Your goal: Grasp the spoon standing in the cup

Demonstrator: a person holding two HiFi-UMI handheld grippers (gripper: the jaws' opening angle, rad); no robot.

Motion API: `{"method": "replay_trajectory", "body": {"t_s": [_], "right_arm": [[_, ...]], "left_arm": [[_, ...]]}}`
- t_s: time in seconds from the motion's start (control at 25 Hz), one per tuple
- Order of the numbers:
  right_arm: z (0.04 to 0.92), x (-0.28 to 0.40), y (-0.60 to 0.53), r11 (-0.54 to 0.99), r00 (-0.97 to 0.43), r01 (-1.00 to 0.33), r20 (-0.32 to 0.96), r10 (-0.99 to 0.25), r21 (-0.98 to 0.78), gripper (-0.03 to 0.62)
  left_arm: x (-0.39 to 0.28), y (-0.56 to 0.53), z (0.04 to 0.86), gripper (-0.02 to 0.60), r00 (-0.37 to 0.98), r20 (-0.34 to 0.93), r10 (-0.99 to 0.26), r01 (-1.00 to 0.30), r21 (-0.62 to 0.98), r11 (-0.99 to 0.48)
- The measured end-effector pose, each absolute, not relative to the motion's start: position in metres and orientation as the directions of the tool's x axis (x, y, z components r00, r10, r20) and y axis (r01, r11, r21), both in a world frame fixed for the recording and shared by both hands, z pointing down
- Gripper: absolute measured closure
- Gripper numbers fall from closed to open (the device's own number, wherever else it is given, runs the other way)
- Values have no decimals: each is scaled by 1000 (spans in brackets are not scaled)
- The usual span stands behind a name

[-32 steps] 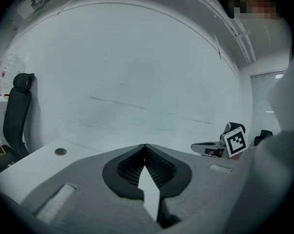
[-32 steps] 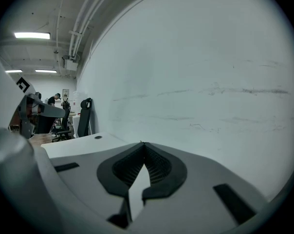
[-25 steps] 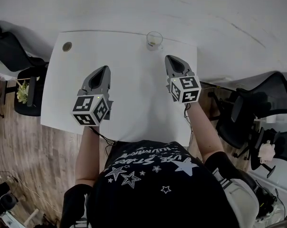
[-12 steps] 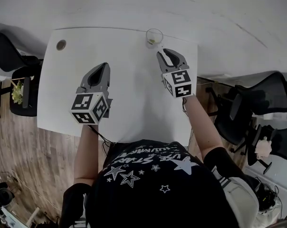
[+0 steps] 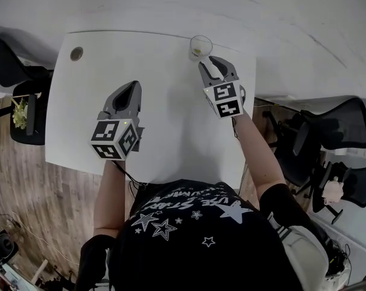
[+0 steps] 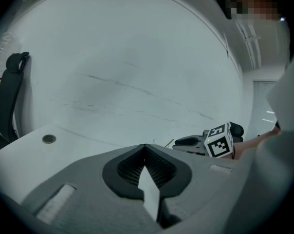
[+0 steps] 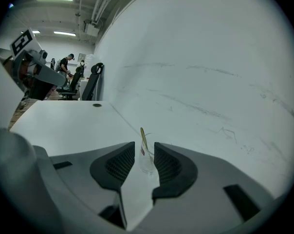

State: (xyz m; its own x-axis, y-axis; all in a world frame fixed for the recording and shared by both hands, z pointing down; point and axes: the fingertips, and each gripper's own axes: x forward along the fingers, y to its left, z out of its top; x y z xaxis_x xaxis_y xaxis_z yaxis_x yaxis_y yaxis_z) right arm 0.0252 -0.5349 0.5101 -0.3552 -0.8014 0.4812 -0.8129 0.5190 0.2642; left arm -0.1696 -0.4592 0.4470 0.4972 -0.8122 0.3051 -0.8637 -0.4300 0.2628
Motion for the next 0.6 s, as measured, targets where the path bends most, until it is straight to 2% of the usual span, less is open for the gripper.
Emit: {"method": "replay_trajectory", "body": {"t_s": [0.6], "right_arm": [[525, 20, -559, 548, -343, -758, 498, -797, 354, 491]], "left_arm": [[-173, -457, 459, 574, 486, 328, -810, -870, 276, -409]]}}
